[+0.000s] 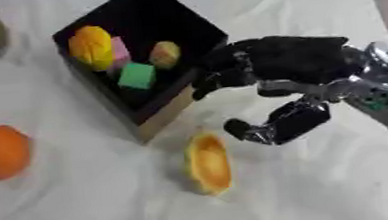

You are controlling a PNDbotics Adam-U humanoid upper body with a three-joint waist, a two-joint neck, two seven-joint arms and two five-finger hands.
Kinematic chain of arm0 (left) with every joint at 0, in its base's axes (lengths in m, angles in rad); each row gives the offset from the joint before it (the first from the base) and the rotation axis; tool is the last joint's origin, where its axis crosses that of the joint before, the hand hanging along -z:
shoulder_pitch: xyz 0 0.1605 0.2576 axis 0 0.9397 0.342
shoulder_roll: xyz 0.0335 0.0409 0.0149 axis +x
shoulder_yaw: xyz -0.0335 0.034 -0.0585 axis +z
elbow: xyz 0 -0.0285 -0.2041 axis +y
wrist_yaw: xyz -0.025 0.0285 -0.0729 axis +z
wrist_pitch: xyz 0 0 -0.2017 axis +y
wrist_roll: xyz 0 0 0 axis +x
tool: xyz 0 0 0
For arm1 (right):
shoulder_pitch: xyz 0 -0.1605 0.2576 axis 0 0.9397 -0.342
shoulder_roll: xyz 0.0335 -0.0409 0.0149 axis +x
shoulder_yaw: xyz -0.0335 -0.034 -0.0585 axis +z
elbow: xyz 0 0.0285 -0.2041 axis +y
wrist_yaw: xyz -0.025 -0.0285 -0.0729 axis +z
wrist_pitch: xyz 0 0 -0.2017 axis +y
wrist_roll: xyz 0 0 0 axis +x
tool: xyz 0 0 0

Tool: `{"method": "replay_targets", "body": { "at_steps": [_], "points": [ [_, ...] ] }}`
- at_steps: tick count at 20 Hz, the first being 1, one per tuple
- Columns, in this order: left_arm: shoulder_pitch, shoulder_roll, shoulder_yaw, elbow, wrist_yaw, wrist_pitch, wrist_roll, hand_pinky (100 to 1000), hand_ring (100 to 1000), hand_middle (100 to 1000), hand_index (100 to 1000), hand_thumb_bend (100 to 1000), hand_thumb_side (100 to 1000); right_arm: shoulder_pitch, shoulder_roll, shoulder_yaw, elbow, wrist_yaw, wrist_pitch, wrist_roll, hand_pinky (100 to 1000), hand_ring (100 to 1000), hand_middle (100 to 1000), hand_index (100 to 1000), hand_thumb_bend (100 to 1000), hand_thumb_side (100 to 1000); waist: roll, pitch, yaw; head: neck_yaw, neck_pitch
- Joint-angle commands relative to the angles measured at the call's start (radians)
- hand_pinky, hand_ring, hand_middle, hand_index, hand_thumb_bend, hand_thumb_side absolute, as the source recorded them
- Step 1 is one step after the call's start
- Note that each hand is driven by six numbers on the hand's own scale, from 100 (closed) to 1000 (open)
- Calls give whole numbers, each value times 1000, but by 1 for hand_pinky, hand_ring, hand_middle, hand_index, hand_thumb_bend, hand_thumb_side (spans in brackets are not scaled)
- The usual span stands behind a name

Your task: Pick up objects on the table and place them in the box.

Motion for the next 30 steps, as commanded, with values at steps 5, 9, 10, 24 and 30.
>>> {"method": "replay_targets", "body": {
  "at_steps": [5, 9, 10, 24, 30],
  "points": [
    [-6, 7, 1, -15, 4, 4, -6, 863, 755, 737, 806, 100, 475, 4, 27, 52, -15, 23, 30, 68, 908, 952, 829, 853, 100, 307, 24, -28, 1, -9, 3],
    [-7, 6, 0, -15, 6, 4, -7, 863, 755, 737, 806, 100, 475, -2, 31, 78, -15, 29, 27, 133, 915, 967, 853, 865, 128, 284, 25, -26, 5, -11, 1],
    [-7, 6, 0, -15, 6, 3, -7, 863, 754, 737, 806, 100, 476, 0, 26, 80, -15, 36, 23, 151, 916, 970, 858, 868, 159, 235, 24, -26, 6, -11, 1],
    [-10, -1, -4, -15, 14, 7, -12, 864, 755, 739, 806, 100, 487, 6, 23, 93, -15, 111, 10, 287, 918, 970, 835, 855, 275, 100, 19, -21, 12, -14, -5],
    [-11, -4, -5, -15, 16, 8, -13, 864, 754, 739, 806, 100, 489, -6, 42, 102, -15, 103, 25, 274, 899, 938, 756, 808, 214, 100, 19, -18, 13, -15, -5]
  ]
}}
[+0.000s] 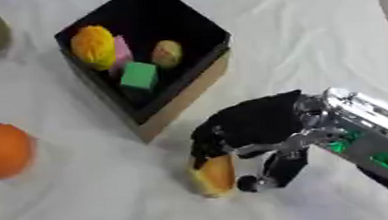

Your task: Pick up objects on the table and place them in the box.

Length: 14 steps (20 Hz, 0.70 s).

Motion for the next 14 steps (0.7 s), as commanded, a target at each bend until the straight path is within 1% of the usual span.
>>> {"method": "replay_targets", "body": {
  "at_steps": [1, 2, 3, 5, 6, 7, 9, 12, 14],
  "points": [
    [-9, 13, 2, -15, 5, 0, -2, 864, 754, 739, 806, 100, 489, -9, -12, 5, -9, 2, 9, -11, 897, 933, 750, 803, 209, 100, 15, -18, 1, -5, -8],
    [-9, 13, 2, -15, 6, 0, -2, 864, 755, 740, 806, 100, 489, -10, -10, 6, -9, 3, 11, -18, 889, 919, 735, 791, 201, 100, 15, -18, 1, -5, -8],
    [-9, 12, 2, -15, 6, 0, -2, 864, 755, 740, 806, 100, 489, -12, -8, 6, -9, 7, 13, -27, 885, 912, 730, 788, 211, 100, 16, -18, 1, -5, -9],
    [-9, 11, 2, -15, 7, 0, -2, 864, 755, 740, 806, 100, 492, -15, -5, 7, -9, 21, 13, -45, 865, 869, 687, 753, 275, 100, 16, -19, 2, -6, -11],
    [-9, 11, 2, -15, 8, 1, -2, 864, 755, 740, 806, 100, 494, -17, -3, 7, -9, 31, 15, -58, 849, 841, 644, 719, 331, 100, 16, -19, 2, -6, -12],
    [-9, 10, 1, -15, 10, 2, -2, 864, 754, 740, 806, 100, 495, -19, -1, 6, -9, 44, 19, -75, 842, 829, 626, 704, 365, 100, 16, -19, 2, -7, -12],
    [-9, 10, 1, -15, 14, 3, -4, 864, 754, 740, 806, 100, 494, -23, 3, 11, -9, 76, 21, -116, 822, 785, 570, 647, 367, 100, 17, -19, 3, -7, -12],
    [-10, 9, 1, -15, 17, 3, -5, 865, 754, 740, 806, 100, 496, -29, 11, 21, -9, 121, 13, -173, 787, 710, 471, 533, 369, 100, 17, -19, 3, -9, -13],
    [-10, 8, 1, -15, 18, 3, -6, 864, 754, 740, 806, 100, 496, -32, 17, 27, -9, 146, 8, -204, 777, 683, 429, 483, 369, 100, 17, -18, 4, -10, -13]
  ]
}}
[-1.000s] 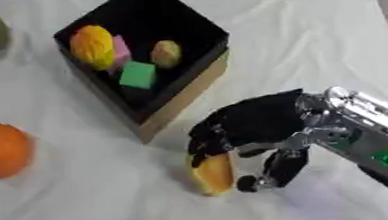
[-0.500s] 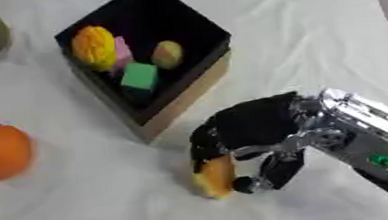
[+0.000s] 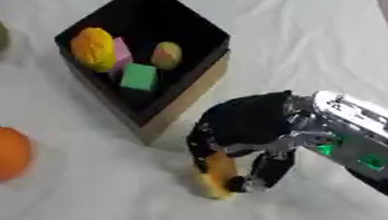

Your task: Pick up objects on the table and place them in the box.

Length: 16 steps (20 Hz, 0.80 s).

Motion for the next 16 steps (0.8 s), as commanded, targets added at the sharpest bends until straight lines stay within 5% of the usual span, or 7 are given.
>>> {"method": "replay_targets", "body": {
  "at_steps": [1, 6, 9, 16],
  "points": [
    [-10, 9, 1, -15, 7, 0, -3, 864, 754, 740, 805, 100, 496, -13, -5, 5, -6, 43, -4, -50, 769, 664, 399, 451, 369, 100, 18, -18, 1, -5, -9],
    [-9, 7, 1, -15, 8, 0, -5, 865, 754, 740, 805, 100, 497, -22, 18, 21, 27, 53, 6, -125, 741, 612, 327, 370, 365, 100, 17, -17, 3, -7, -9],
    [-9, 6, 1, -15, 9, 1, -6, 864, 755, 740, 805, 100, 499, -21, 22, 23, 32, 36, 8, -148, 733, 598, 320, 362, 288, 100, 17, -18, 3, -7, -8],
    [-4, 8, 4, -15, 9, 3, -6, 864, 755, 740, 805, 100, 500, -29, 3, -32, -8, -77, 14, -166, 731, 586, 321, 365, 180, 100, 19, -26, -7, 0, -5]
  ]
}}
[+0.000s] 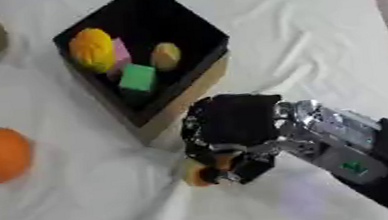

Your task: Pick up objects on the table and place them in the box.

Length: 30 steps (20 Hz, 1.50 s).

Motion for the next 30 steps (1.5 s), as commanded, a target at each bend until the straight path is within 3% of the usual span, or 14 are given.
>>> {"method": "replay_targets", "body": {
  "at_steps": [1, 11, 17, 23, 26, 30],
  "points": [
    [-3, 17, 4, -15, 3, 0, -2, 864, 755, 740, 805, 100, 500, -22, -37, -49, -25, -63, -6, -23, 732, 587, 322, 366, 166, 100, 19, -28, -3, 5, -3],
    [-3, 23, 6, -15, 0, 0, 0, 864, 755, 741, 803, 100, 493, -70, -115, -204, -26, -304, -30, -95, 746, 591, 312, 356, 100, 100, 18, -39, -11, 20, -5],
    [-7, 30, 5, -15, -1, -2, 0, 863, 755, 741, 803, 100, 488, -186, -125, -266, -26, -430, 55, -93, 748, 592, 308, 353, 100, 100, 14, -40, -8, 18, -4],
    [-15, 37, 0, -15, 0, -4, -4, 863, 755, 741, 803, 100, 487, -358, -50, -252, 15, -415, 209, -65, 745, 593, 312, 356, 100, 100, 6, -33, 4, 7, -5],
    [-23, 39, -2, -15, 1, -4, -7, 863, 755, 740, 803, 100, 488, -436, 21, -224, 119, -368, 213, -67, 745, 594, 314, 358, 100, 100, 0, -27, 14, -1, -10],
    [-36, 39, -6, -15, 4, -5, -12, 863, 755, 740, 803, 100, 489, -509, 108, -194, 272, -291, 179, -90, 745, 595, 317, 362, 100, 100, -7, -18, 31, -13, -22]
  ]
}}
